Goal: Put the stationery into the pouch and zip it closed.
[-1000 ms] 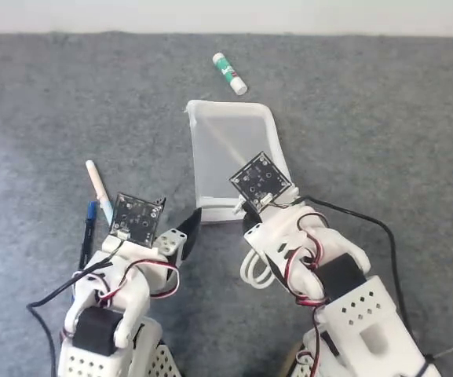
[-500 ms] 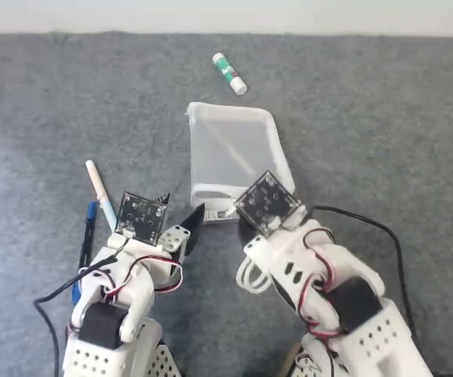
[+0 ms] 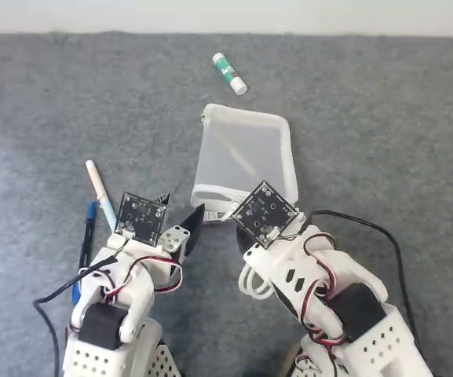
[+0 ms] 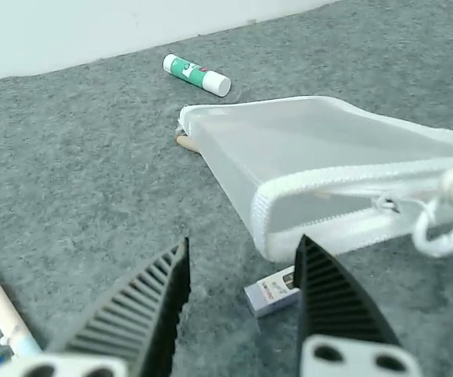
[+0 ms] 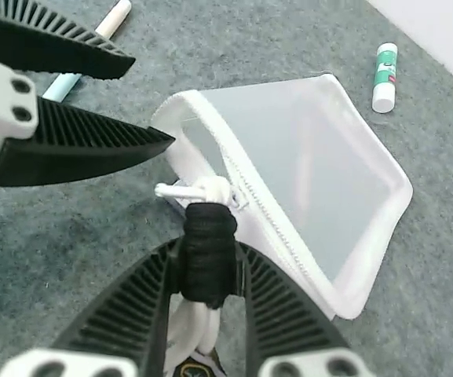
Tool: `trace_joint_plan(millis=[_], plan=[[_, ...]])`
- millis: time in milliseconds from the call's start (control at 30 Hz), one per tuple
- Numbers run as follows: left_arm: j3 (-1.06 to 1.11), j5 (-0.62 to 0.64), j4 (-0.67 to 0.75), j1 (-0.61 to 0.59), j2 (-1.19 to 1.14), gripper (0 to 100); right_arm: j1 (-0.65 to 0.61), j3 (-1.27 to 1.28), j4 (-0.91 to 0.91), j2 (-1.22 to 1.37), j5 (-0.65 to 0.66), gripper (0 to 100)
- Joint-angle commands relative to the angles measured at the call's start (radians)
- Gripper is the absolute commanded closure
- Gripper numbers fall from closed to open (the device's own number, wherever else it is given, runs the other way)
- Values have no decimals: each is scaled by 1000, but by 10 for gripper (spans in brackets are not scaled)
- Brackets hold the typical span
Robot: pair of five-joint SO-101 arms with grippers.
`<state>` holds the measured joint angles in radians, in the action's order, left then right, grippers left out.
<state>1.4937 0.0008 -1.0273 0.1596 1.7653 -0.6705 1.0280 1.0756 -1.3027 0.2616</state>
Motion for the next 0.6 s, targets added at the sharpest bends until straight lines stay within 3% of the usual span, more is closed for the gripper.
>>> trace_joint_plan(millis=[0,200,567], plan=[[-73,-2,-9,-3,3,796,-12,-20,5,-35,15,991],[-156,-2,-98,-2,3,797,-10,18,-22,-35,34,991],[-102,-3,-48,0,3,795,-12,3,-31,-45,34,991]])
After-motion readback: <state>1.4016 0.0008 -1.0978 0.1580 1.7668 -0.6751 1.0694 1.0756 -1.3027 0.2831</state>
